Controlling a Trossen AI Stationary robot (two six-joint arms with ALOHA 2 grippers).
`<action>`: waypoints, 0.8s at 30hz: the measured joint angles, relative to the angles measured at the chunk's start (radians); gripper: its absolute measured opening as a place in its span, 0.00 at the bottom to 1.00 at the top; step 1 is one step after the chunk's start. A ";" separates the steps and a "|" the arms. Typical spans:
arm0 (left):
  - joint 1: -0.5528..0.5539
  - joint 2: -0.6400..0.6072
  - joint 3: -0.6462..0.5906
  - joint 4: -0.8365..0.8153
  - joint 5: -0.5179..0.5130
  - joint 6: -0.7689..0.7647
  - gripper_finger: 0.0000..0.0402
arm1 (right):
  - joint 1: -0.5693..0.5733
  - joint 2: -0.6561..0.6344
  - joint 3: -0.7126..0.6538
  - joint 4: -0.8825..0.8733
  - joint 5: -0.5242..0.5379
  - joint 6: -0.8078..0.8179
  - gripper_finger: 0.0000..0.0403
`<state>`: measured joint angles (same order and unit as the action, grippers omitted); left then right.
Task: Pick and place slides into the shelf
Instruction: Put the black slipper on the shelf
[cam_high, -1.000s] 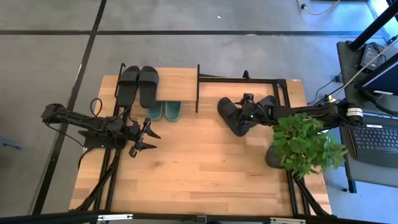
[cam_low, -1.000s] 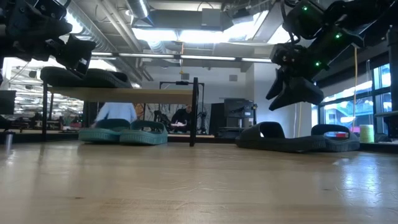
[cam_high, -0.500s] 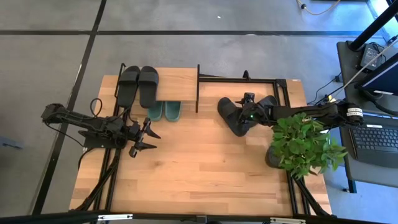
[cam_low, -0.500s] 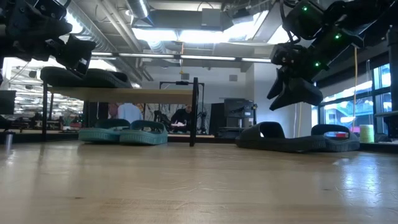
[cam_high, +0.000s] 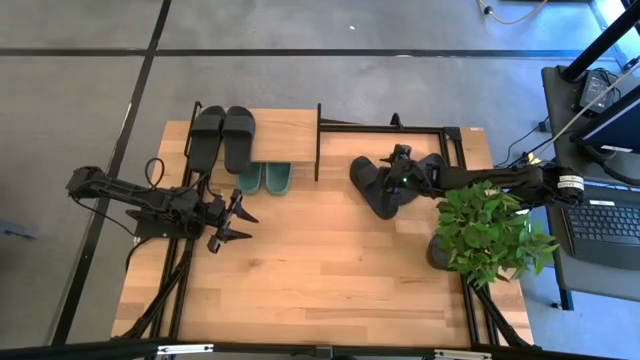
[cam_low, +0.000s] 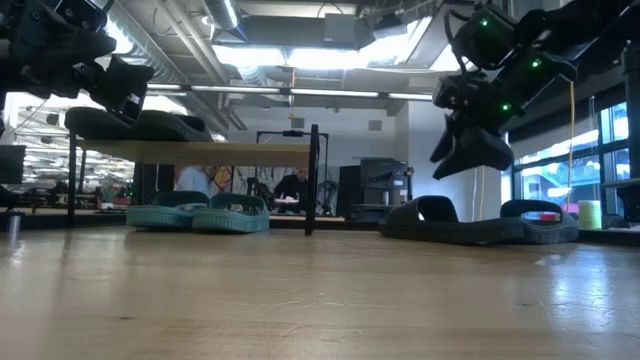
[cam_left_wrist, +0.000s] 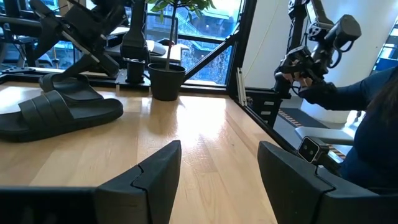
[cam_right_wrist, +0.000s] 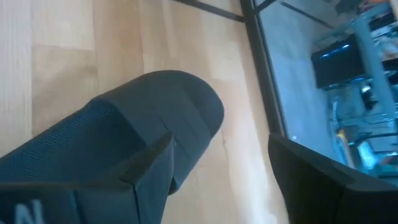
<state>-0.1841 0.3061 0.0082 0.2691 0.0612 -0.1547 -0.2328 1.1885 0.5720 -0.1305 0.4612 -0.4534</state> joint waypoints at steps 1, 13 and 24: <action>0.000 0.000 0.000 0.000 0.000 0.000 0.51 | -0.014 0.000 0.000 0.000 -0.019 0.002 0.64; 0.000 0.000 0.000 -0.001 0.000 0.000 0.51 | -0.083 0.019 -0.001 0.015 -0.117 -0.049 0.64; 0.000 0.000 0.000 -0.010 -0.001 0.000 0.51 | -0.083 0.111 -0.001 0.030 -0.176 -0.061 0.64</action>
<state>-0.1841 0.3062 0.0082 0.2592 0.0605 -0.1543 -0.3161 1.2997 0.5713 -0.1005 0.2851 -0.5148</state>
